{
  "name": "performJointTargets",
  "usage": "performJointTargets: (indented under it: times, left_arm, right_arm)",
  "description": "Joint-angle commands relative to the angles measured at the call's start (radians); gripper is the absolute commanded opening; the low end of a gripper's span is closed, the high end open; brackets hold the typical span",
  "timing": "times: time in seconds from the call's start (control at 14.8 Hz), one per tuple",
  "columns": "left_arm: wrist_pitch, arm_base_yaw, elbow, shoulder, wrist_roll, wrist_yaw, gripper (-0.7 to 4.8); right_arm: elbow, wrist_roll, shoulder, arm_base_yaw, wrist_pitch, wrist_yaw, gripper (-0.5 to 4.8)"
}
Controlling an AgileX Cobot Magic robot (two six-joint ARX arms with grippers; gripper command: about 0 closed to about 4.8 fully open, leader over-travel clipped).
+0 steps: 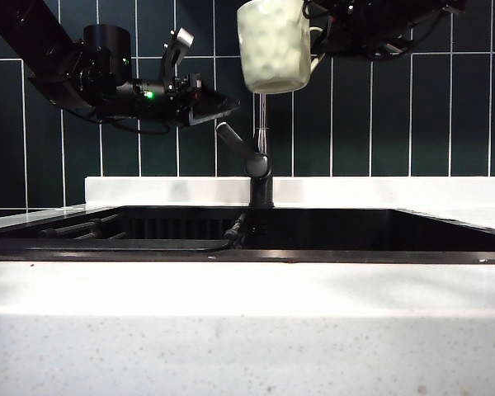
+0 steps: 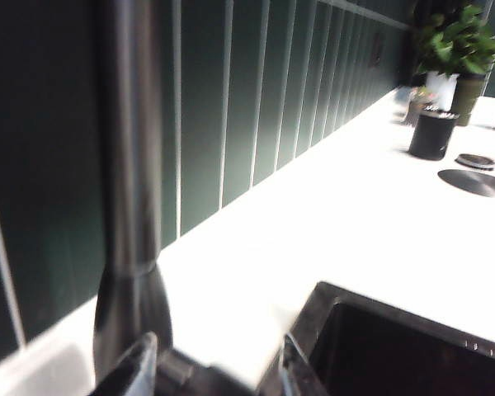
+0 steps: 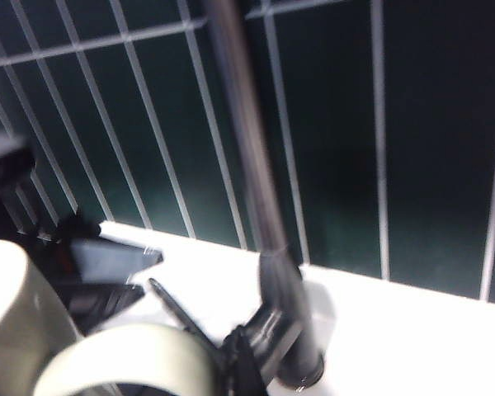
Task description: Pick up the mug next to the sink, go to the faucet to get some water, pour the water into the sink, and finally put the mug back to its place.
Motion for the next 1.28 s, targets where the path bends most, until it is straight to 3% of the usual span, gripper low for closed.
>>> performJointTargets:
  times: [0.07, 0.47, 0.88, 1.28]
  left_arm:
    - [-0.023, 0.000, 0.001, -0.003, 0.049, -0.043, 1.88]
    - [-0.150, -0.001, 0.001, -0.003, 0.158, -0.084, 1.89]
    - [-0.180, -0.002, 0.001, -0.003, 0.154, 0.118, 1.87]
    - [-0.246, -0.002, 0.000, -0.003, 0.158, 0.151, 1.83]
  right_arm:
    - [0.023, 0.020, -0.009, 0.003, 0.040, -0.003, -0.01]
    - [0.035, 0.034, -0.009, 0.016, 0.051, -0.026, -0.01]
    - [0.035, 0.033, -0.009, 0.016, 0.029, -0.026, -0.01]
    - [0.035, 0.033, -0.009, 0.016, 0.025, -0.049, -0.01]
